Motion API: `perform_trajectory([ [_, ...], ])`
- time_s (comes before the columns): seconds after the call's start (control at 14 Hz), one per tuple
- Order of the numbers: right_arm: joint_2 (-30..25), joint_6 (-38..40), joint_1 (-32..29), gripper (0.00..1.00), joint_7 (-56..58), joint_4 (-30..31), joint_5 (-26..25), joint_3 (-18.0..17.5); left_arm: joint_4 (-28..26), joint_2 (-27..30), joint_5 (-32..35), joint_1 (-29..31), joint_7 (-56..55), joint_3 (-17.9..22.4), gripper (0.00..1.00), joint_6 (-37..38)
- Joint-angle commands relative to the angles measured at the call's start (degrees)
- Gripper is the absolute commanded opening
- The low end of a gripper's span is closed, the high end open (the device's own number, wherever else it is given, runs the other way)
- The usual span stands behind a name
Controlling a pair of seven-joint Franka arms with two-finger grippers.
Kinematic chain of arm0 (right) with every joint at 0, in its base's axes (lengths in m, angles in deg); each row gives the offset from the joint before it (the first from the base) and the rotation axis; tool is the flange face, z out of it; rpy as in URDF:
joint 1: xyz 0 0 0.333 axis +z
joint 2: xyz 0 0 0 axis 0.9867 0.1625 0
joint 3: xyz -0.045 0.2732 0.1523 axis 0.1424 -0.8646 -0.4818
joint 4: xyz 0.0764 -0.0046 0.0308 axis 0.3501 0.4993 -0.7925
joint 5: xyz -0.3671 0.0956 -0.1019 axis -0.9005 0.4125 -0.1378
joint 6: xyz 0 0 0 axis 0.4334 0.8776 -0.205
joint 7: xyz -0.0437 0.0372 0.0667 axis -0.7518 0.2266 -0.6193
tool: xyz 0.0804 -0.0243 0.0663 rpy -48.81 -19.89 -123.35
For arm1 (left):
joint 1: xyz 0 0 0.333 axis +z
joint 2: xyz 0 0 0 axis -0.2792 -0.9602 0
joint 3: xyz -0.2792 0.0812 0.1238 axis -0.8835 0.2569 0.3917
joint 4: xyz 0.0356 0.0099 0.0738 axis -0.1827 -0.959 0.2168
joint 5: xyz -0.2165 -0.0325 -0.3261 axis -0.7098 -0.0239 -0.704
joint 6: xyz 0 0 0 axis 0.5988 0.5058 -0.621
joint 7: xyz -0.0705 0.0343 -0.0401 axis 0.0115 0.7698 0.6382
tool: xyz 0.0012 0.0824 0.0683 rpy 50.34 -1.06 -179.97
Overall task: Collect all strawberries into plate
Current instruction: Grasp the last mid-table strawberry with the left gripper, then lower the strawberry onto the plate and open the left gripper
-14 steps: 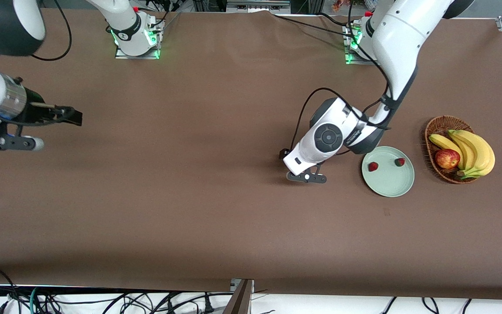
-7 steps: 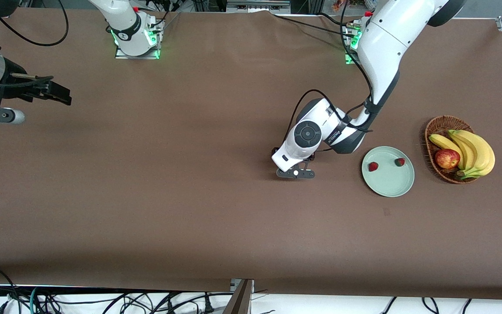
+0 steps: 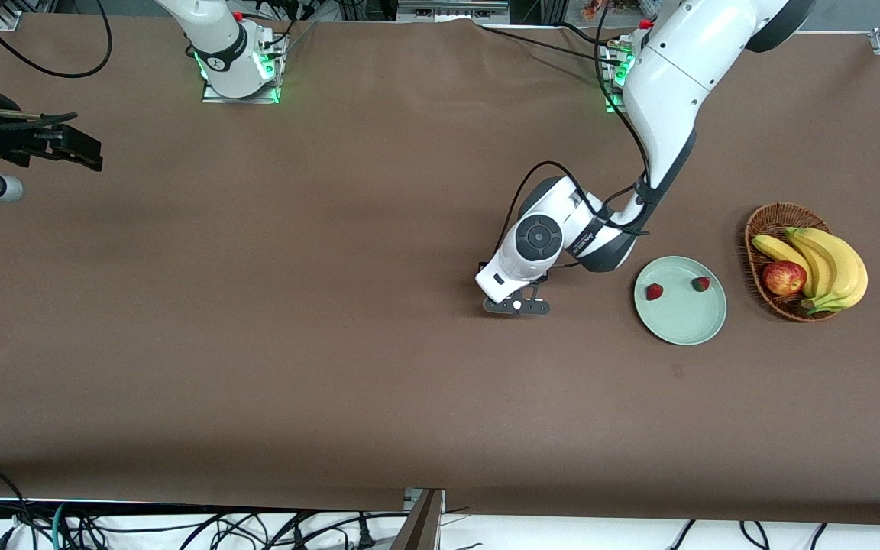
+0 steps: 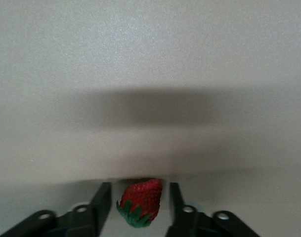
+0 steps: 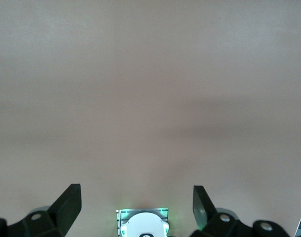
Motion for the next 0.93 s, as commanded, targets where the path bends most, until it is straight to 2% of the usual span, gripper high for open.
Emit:
perform_trajectory([
  [0.0, -4.0, -0.9, -1.9, 1.00, 0.5, 3.4, 3.5, -1.3, 1.0, 0.9, 1.1, -0.1, -1.0, 0.4, 0.02, 2.3],
  [0.36, -4.0, -0.7, -1.9, 1.00, 5.2, 3.2, 3.3, -1.0, 1.9, 7.5, 1.2, 3.6, 0.8, 0.9, 0.02, 17.1],
  [0.57, -3.4, -0.6, -1.8, 1.00, 5.5, 2.9, 2.6, -1.0, 1.9, 10.9, 1.2, 10.6, 13.7, 1.0, 0.06, 27.7],
  [0.86, -2.7, -0.8, -1.9, 1.00, 5.7, 2.5, 2.7, -1.0, 1.9, 12.1, 1.3, 20.2, 33.3, 1.0, 0.09, 30.4],
])
